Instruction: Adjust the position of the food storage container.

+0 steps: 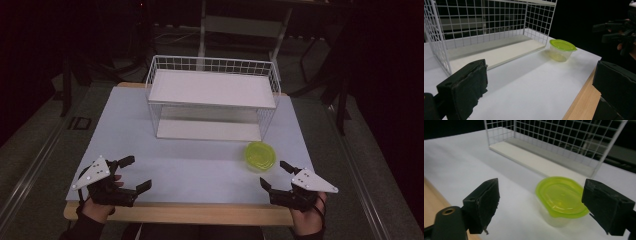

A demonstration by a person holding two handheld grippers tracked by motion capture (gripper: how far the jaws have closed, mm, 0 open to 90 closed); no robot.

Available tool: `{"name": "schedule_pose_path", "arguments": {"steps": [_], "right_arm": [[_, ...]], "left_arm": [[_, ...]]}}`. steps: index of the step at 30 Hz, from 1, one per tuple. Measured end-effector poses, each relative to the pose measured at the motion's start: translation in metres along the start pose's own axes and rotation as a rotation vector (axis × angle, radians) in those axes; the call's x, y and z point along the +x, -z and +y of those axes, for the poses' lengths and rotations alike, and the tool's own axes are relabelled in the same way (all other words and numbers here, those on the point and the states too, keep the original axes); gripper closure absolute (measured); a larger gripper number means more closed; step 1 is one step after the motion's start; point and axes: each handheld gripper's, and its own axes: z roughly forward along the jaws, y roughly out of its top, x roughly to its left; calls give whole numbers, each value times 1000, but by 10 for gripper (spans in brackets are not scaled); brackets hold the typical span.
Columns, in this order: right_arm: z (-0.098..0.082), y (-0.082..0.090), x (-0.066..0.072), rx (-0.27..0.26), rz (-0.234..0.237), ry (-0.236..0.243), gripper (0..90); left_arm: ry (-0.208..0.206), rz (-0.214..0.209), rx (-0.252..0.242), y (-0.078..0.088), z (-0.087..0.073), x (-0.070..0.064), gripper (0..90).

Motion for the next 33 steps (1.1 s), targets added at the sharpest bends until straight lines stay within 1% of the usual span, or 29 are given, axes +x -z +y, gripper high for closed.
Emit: {"name": "schedule_pose_path", "arguments": {"steps": [1,2,3,4,6,7,9,10,11,12,13,14,16,17,18,19,20,23,24,25,26,28,29,30,31,32,33], "right_arm": [[1,1,1,-9,-28,8,135],[3,2,1,-11,-22,3,130],[5,3,2,-16,-9,-3,133],[5,3,2,-16,-9,-3,133],[10,5,4,-22,-4,22,134],[12,7,5,-28,-3,28,134],[19,8,7,-38,39,23,132],[19,8,7,-38,39,23,132],[21,8,7,-43,53,23,132],[27,8,9,-44,102,20,125],[27,8,9,-44,102,20,125],[30,5,9,-32,130,14,119],[32,3,9,-25,131,13,119],[33,1,8,-21,138,2,116],[35,-2,7,-14,134,-14,116],[35,-2,7,-14,134,-14,116],[36,-3,6,-11,124,-17,118],[36,-7,-4,21,91,-40,220],[36,-7,-4,21,91,-40,220],[36,-8,-12,34,79,-64,287],[36,-8,-17,39,63,-71,312],[36,-9,-26,54,44,-72,412],[36,-10,-29,58,15,-66,455],[36,-10,-29,58,15,-66,455],[35,-10,-33,67,2,-69,528],[35,-11,-37,79,4,-80,560],[34,-12,-41,85,-11,-86,567]], "left_arm": [[0,0,0,0,0,0,6],[-9,-2,-7,0,0,-2,6],[-9,-2,-7,0,0,-2,6],[-9,-9,-8,-1,1,-2,6],[-14,-11,-10,-1,1,-2,6],[-16,-15,-12,-1,1,-2,6],[-14,-15,-6,-3,1,-2,6],[-14,-15,-6,-3,1,-2,6],[-14,-20,-4,-4,0,-2,6],[-15,-24,1,-5,0,-1,6],[-15,-24,1,-5,0,-1,6],[-11,-25,1,-5,0,-1,6],[-9,-23,2,-4,-1,-1,6],[-11,-21,3,-4,-1,-1,6],[-17,-19,5,-4,-1,-1,6],[-17,-19,5,-4,-1,-1,6],[-15,-21,5,-4,-1,-1,6],[-15,-25,8,-4,-2,-1,6],[-15,-25,8,-4,-2,-1,6],[-17,-26,8,-4,-2,-1,6],[-17,-28,7,-4,-2,-1,6],[-17,-29,7,-4,-2,-1,6],[-15,-30,6,-4,-2,-1,6],[-14,-29,6,-4,-2,-1,6],[-13,-28,6,-4,-2,-1,6],[-13,-27,6,-4,-2,0,6],[-12,-25,6,-4,-2,0,6]]}}
